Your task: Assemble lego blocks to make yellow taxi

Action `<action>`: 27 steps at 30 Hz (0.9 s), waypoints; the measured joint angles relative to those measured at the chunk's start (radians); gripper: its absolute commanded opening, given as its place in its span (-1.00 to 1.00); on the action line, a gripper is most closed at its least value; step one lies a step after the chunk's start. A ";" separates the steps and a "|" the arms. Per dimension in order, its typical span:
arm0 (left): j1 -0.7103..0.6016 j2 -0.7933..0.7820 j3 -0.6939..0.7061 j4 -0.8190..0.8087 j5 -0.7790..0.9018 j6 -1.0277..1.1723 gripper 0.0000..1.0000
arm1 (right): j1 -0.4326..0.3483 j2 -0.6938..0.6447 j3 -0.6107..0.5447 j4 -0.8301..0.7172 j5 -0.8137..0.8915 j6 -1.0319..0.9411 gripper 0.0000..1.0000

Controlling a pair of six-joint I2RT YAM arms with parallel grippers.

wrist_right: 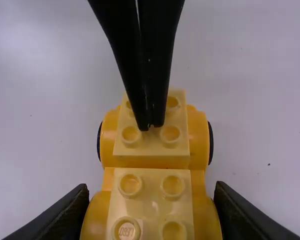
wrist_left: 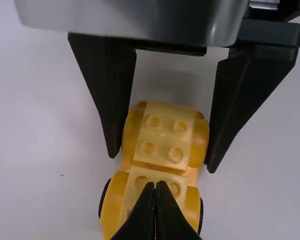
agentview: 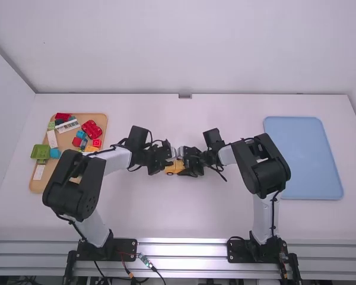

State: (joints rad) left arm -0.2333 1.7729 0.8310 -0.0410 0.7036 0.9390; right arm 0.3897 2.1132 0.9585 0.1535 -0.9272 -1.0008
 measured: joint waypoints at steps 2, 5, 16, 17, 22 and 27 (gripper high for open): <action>0.000 0.002 0.000 0.008 0.002 -0.002 -0.96 | 0.000 0.000 0.000 0.001 0.002 0.000 -0.35; 0.000 0.021 0.000 0.039 0.018 -0.019 -0.96 | 0.000 0.000 0.000 0.004 0.002 0.001 -0.35; 0.001 0.065 0.023 0.040 0.068 -0.033 -0.96 | -0.008 0.000 0.000 0.001 -0.001 0.000 -0.35; 0.000 0.065 0.025 0.034 0.064 -0.033 -0.96 | -0.008 0.000 0.000 0.001 -0.001 0.000 -0.35; -0.003 0.065 0.045 -0.018 0.047 -0.030 -0.96 | -0.008 0.000 0.000 0.001 -0.001 0.000 -0.35; -0.003 0.063 0.040 -0.016 0.036 -0.031 -0.96 | -0.006 0.000 0.000 0.013 0.000 0.011 -0.35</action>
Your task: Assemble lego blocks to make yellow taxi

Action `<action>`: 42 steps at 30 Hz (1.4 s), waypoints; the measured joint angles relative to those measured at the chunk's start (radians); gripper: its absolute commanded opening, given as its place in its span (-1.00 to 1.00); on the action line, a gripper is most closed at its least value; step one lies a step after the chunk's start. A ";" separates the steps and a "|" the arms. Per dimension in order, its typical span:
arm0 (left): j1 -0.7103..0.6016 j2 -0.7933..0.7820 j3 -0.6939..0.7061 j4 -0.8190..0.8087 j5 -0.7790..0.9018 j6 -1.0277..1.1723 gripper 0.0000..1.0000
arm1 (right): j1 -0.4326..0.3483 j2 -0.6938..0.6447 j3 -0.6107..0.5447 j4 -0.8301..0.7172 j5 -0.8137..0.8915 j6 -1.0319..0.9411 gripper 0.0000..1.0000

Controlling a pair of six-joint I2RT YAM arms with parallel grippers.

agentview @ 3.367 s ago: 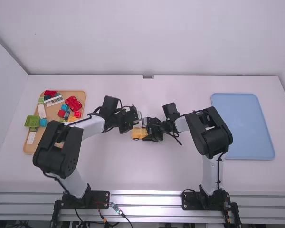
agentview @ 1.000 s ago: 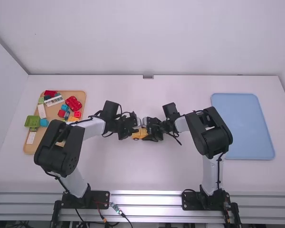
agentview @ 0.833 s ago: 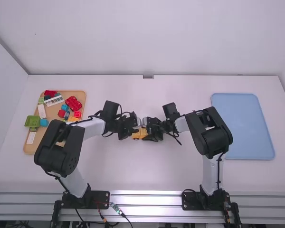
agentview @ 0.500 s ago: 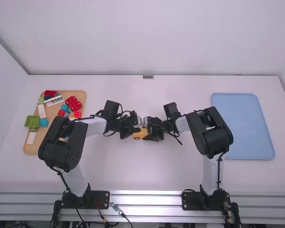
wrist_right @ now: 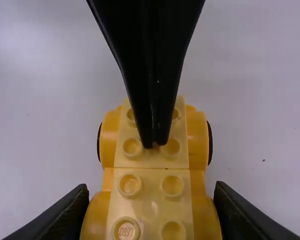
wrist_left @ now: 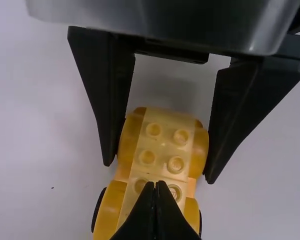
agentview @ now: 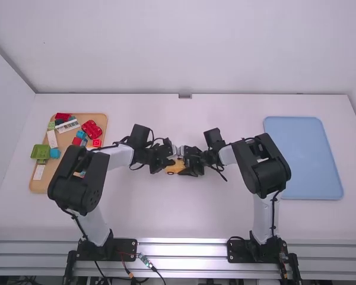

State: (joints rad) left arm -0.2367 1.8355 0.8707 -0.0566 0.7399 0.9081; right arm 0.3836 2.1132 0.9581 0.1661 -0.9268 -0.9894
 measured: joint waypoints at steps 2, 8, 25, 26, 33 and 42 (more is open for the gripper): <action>0.000 -0.006 -0.022 0.037 -0.001 -0.013 -0.96 | 0.000 0.000 0.000 0.001 0.001 0.003 -0.35; 0.000 -0.019 -0.058 0.086 -0.010 -0.052 -0.96 | 0.001 0.000 0.000 0.003 0.002 0.003 -0.35; 0.008 -0.139 -0.061 -0.021 -0.080 -0.077 -0.96 | -0.014 0.000 0.002 0.009 0.013 0.014 -0.34; 0.013 -0.168 -0.065 -0.021 -0.087 -0.084 -0.96 | -0.018 0.000 0.002 0.010 0.013 0.014 -0.32; 0.081 -0.335 -0.069 0.009 -0.191 -0.261 -0.50 | -0.022 0.000 0.003 0.007 0.017 0.015 0.57; 0.180 -0.478 -0.135 0.031 -0.421 -0.602 0.98 | -0.024 0.000 0.005 -0.019 0.049 0.014 0.98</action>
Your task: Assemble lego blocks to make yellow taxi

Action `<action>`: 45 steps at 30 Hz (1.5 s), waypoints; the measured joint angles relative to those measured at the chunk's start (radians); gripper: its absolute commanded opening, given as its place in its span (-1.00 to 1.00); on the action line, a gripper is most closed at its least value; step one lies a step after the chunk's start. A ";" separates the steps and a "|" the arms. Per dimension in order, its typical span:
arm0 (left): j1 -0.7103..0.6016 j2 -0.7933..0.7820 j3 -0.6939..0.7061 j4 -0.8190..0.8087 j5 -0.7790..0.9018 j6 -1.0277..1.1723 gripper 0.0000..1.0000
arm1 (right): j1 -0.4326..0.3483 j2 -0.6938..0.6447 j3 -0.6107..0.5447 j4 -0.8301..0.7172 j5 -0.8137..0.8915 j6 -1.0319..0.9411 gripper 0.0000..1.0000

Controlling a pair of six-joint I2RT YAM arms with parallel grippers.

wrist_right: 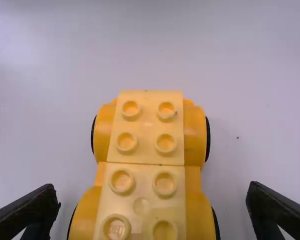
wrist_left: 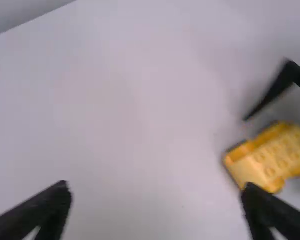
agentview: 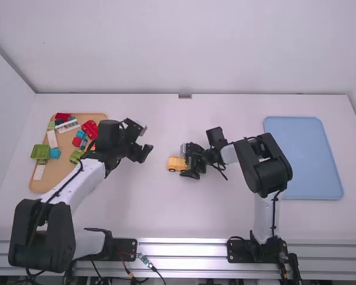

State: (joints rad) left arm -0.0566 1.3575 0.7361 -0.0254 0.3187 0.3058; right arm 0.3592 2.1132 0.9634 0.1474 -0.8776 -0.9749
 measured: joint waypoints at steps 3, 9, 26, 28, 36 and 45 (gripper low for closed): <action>0.045 -0.054 -0.004 -0.012 -0.114 -0.126 0.98 | -0.012 -0.011 0.002 -0.086 0.006 -0.026 0.98; 0.101 -0.104 -0.004 -0.027 -0.307 -0.241 0.98 | -0.079 -0.185 0.002 -0.295 0.037 -0.078 0.98; 0.376 0.010 0.080 -0.209 -0.426 -0.653 0.89 | -0.121 -0.408 0.002 -0.313 0.323 0.227 0.98; 0.407 0.068 0.132 -0.239 -0.405 -0.688 0.87 | -0.121 -0.408 0.002 -0.311 0.328 0.234 0.98; 0.427 0.331 0.402 -0.403 -0.346 -0.779 1.00 | -0.122 -0.408 0.002 -0.311 0.336 0.245 0.98; 0.427 0.652 0.776 -0.700 -0.274 -0.890 0.99 | -0.122 -0.408 0.000 -0.308 0.375 0.259 0.98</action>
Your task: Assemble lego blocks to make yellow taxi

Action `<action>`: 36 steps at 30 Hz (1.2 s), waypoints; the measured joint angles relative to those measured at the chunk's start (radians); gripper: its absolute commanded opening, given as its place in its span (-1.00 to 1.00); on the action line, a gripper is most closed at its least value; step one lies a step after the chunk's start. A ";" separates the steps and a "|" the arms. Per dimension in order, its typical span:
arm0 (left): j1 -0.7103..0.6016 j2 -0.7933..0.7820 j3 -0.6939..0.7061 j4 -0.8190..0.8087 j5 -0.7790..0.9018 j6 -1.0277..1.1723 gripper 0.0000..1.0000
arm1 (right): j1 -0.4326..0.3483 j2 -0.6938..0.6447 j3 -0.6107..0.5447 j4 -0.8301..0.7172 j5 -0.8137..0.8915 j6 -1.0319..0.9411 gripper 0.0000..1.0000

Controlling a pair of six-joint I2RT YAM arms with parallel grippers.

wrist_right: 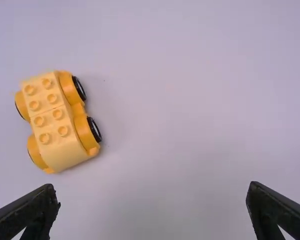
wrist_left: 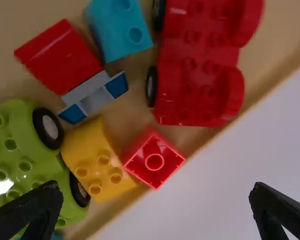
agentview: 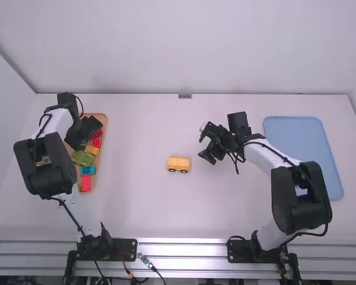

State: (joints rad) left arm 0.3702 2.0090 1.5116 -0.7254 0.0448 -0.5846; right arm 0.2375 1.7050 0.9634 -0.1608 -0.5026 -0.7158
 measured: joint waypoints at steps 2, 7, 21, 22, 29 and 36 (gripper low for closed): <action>0.000 0.002 0.006 -0.050 -0.019 -0.079 0.98 | 0.000 0.000 0.000 0.000 0.009 0.002 0.98; 0.000 0.002 0.016 -0.106 -0.047 -0.206 0.99 | 0.000 0.000 0.000 0.002 0.016 0.005 0.98; 0.000 0.002 -0.013 -0.086 -0.049 -0.262 0.26 | 0.000 0.000 0.000 0.001 0.016 -0.013 0.98; 0.000 0.002 -0.013 -0.086 -0.049 -0.261 0.25 | 0.000 0.000 0.000 0.001 0.016 -0.014 0.98; 0.000 0.002 -0.013 -0.079 -0.049 -0.241 0.10 | 0.000 0.000 0.000 0.001 0.016 -0.017 0.98; 0.000 0.002 -0.050 -0.037 -0.049 -0.235 0.17 | 0.000 0.000 0.000 0.000 0.016 -0.018 0.98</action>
State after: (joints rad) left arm 0.3698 2.0113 1.4612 -0.7624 -0.0044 -0.8192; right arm 0.2371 1.7050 0.9634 -0.1604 -0.4866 -0.7334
